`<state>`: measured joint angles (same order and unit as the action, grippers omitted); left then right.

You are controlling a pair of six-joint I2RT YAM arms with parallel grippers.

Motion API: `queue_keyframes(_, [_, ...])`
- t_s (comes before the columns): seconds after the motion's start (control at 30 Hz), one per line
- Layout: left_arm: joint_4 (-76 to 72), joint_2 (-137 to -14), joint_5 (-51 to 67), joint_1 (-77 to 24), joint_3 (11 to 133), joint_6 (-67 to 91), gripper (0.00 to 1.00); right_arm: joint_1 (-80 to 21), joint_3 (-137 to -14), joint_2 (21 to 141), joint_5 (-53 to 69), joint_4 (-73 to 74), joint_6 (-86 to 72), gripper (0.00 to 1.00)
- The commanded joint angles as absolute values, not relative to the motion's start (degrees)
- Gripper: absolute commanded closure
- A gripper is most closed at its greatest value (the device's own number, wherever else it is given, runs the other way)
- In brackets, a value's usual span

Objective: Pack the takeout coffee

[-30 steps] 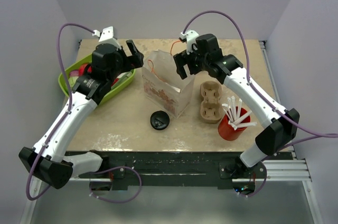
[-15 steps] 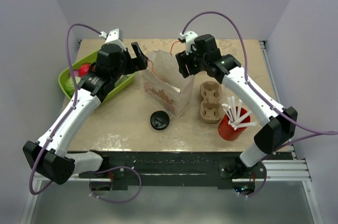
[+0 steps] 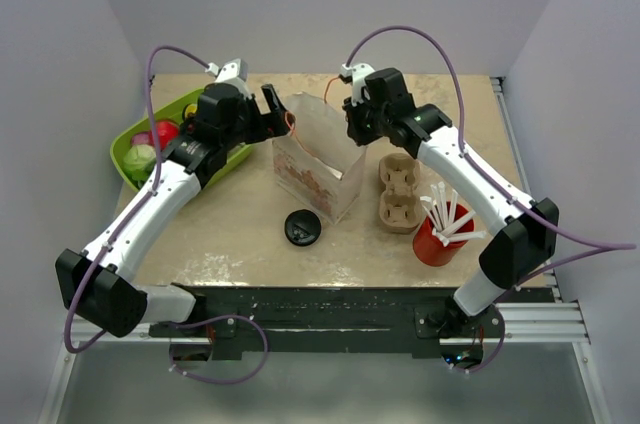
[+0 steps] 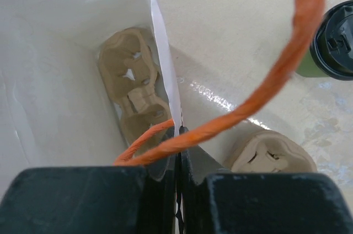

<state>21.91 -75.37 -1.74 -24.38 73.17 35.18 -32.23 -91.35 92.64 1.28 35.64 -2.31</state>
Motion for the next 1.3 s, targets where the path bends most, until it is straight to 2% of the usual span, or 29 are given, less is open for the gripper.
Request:
queue_keyframes(0.0, [18.2, -75.1, -0.4, -24.2, 74.4, 36.0, 0.0, -32.3, -92.5, 91.9, 3.0, 36.1, -6.5, 0.98])
queue_keyframes(0.4, [17.5, -75.9, 0.2, -24.2, 77.9, 35.4, 0.0, -32.3, -90.4, 85.9, -4.7, 33.4, -20.4, 1.0])
queue_keyframes(0.73, [19.7, -77.3, -3.4, -24.2, 79.1, 35.6, 0.0, -32.3, -91.1, 85.6, -2.4, 30.3, -27.0, 1.0])
queue_keyframes(1.03, [17.1, -81.8, -0.3, -24.2, 80.6, 36.3, 0.0, -32.3, -91.5, 89.5, 2.5, 31.4, -32.2, 1.0])
queue_keyframes(1.1, [17.2, -83.7, 1.2, -24.2, 81.6, 36.1, 0.0, -32.3, -90.5, 89.6, 1.7, 31.6, -32.3, 0.79])
queue_keyframes(1.13, [17.3, -84.8, 1.8, -24.2, 81.7, 36.0, 0.01, -32.3, -90.4, 89.7, 0.1, 32.2, -31.7, 0.63])
queue_keyframes(1.2, [19.0, -86.0, 1.4, -24.2, 83.1, 35.4, 0.05, -32.3, -90.8, 89.3, -1.2, 32.7, -30.2, 0.56])
queue_keyframes(1.27, [21.7, -87.4, 0.1, -24.2, 84.5, 35.1, 0.05, -32.3, -92.0, 88.7, -2.5, 32.8, -28.7, 0.45])
